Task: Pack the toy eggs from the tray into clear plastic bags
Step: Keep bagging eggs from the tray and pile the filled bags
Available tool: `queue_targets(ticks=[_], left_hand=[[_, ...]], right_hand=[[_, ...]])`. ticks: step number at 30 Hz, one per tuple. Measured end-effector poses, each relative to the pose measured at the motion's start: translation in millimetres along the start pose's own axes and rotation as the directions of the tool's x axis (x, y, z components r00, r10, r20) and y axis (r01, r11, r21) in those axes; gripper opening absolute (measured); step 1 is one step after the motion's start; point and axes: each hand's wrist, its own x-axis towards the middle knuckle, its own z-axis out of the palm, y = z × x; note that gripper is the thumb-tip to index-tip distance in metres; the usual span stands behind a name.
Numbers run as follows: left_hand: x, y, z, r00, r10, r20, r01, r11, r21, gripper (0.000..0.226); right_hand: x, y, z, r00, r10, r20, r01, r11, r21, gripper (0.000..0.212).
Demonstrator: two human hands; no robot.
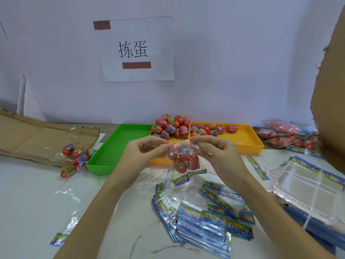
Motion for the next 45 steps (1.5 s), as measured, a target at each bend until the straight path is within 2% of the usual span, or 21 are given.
queue_targets(ticks=[3, 6, 9, 13, 21, 25, 27, 30, 32, 35, 36, 38, 40, 41, 43, 45], left_hand=[[1, 0, 0, 0.999, -0.006, -0.035, 0.005, 1.0, -0.009, 0.02], [1, -1, -2, 0.999, 0.019, -0.043, -0.019, 1.0, 0.006, 0.017], [1, -1, -3, 0.997, 0.069, -0.016, -0.069, 0.998, 0.007, 0.015], [2, 0, -5, 0.997, 0.082, 0.008, -0.082, 0.997, 0.002, 0.016], [3, 0, -15, 0.996, 0.086, 0.021, -0.087, 0.996, 0.035, 0.022], [-1, 5, -11, 0.991, 0.015, 0.13, -0.015, 1.0, -0.006, 0.046], [-5, 6, -2, 0.978, -0.015, 0.21, 0.008, 0.999, 0.034, 0.044], [-7, 4, 12, 0.958, -0.033, 0.286, 0.009, 0.997, 0.082, 0.03], [-7, 5, 16, 0.966, -0.027, 0.256, 0.014, 0.999, 0.053, 0.024], [-4, 5, 11, 0.994, -0.01, 0.105, 0.002, 0.998, 0.069, 0.029], [-3, 5, 9, 0.998, -0.018, 0.067, 0.014, 0.998, 0.054, 0.033], [-2, 2, 7, 0.999, -0.028, 0.015, 0.028, 0.999, -0.02, 0.035], [0, 1, 10, 0.997, -0.067, -0.033, 0.064, 0.994, -0.086, 0.044], [2, 1, 12, 0.994, -0.108, -0.034, 0.102, 0.985, -0.141, 0.056], [4, 0, 12, 0.988, -0.147, 0.042, 0.153, 0.95, -0.272, 0.079], [3, -3, 10, 0.985, -0.081, 0.149, 0.122, 0.949, -0.291, 0.074]], right_hand=[[-2, 2, 7, 0.999, 0.041, -0.032, -0.04, 0.999, 0.007, 0.012], [-3, 7, 11, 0.996, 0.013, -0.093, -0.025, 0.991, -0.13, 0.013], [-4, 12, 13, 0.991, -0.017, -0.129, -0.008, 0.982, -0.19, 0.012], [-3, 14, 15, 0.985, -0.044, -0.168, 0.004, 0.973, -0.231, 0.011], [-5, 11, 17, 0.982, -0.12, -0.149, 0.075, 0.957, -0.282, 0.013], [-6, 10, 19, 0.988, -0.101, -0.115, 0.064, 0.955, -0.289, 0.016], [-8, 11, 24, 0.99, -0.099, -0.103, 0.065, 0.956, -0.287, 0.017], [-10, 14, 28, 0.991, -0.096, -0.09, 0.07, 0.962, -0.265, 0.017], [-11, 15, 30, 0.991, -0.083, -0.109, 0.057, 0.972, -0.227, 0.02], [-10, 10, 31, 0.997, 0.022, -0.078, -0.027, 0.998, -0.063, 0.027], [-10, 9, 31, 0.998, 0.042, -0.037, -0.044, 0.997, -0.056, 0.025], [-11, 7, 30, 0.999, 0.033, 0.008, -0.031, 0.988, -0.154, 0.016], [-12, 10, 31, 1.0, 0.0, -0.028, -0.006, 0.979, -0.201, 0.016], [-12, 10, 32, 0.998, -0.018, -0.061, 0.006, 0.983, -0.183, 0.016], [-12, 9, 31, 0.992, -0.053, -0.116, 0.035, 0.988, -0.15, 0.015], [-11, 7, 29, 0.988, -0.067, -0.141, 0.051, 0.992, -0.118, 0.014]])
